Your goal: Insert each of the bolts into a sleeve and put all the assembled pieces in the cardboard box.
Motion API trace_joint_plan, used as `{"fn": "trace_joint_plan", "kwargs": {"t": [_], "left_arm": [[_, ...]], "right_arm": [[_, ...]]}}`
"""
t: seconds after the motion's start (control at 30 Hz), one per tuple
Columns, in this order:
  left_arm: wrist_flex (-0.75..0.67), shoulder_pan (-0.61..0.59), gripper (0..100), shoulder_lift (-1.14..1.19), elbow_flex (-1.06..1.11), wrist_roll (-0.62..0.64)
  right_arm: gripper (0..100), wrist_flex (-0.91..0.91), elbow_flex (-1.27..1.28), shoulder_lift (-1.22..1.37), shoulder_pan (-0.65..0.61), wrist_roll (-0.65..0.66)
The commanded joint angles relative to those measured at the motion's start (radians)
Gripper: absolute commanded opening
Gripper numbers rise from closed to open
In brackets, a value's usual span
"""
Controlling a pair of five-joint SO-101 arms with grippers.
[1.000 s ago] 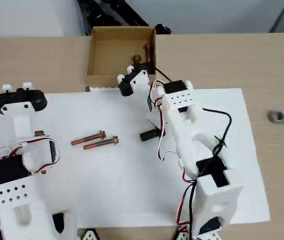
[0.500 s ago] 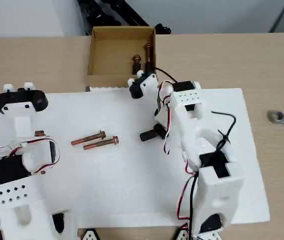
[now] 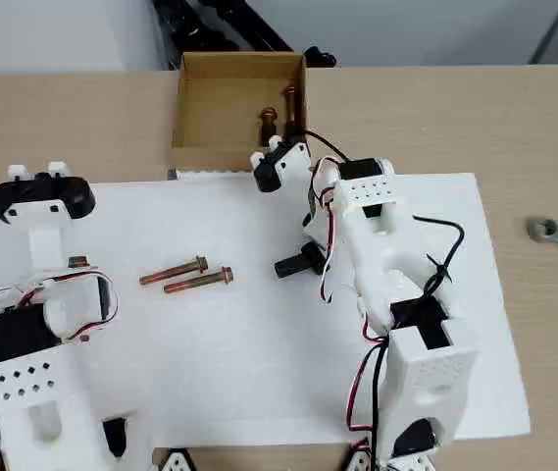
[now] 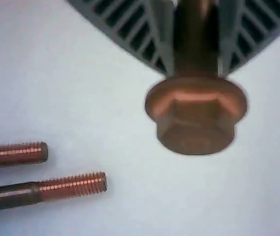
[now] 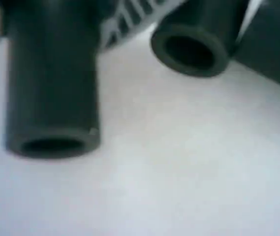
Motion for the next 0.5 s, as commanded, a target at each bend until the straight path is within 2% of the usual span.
{"fn": "trace_joint_plan", "kwargs": {"t": [0.0, 0.27, 0.47], "left_arm": [[-0.023, -0.005, 1, -0.023, -0.005, -0.005], [-0.023, -0.005, 1, -0.023, -0.005, -0.005], [-0.023, -0.005, 1, -0.023, -0.005, -0.005]], "right_arm": [[0.2, 0.016, 0.005, -0.007, -0.013, 0.005], [0.1, 0.159, -0.123, -0.025, -0.008, 0.002], [0.1, 0.168, -0.144, -0.206, -0.016, 0.0]]}}
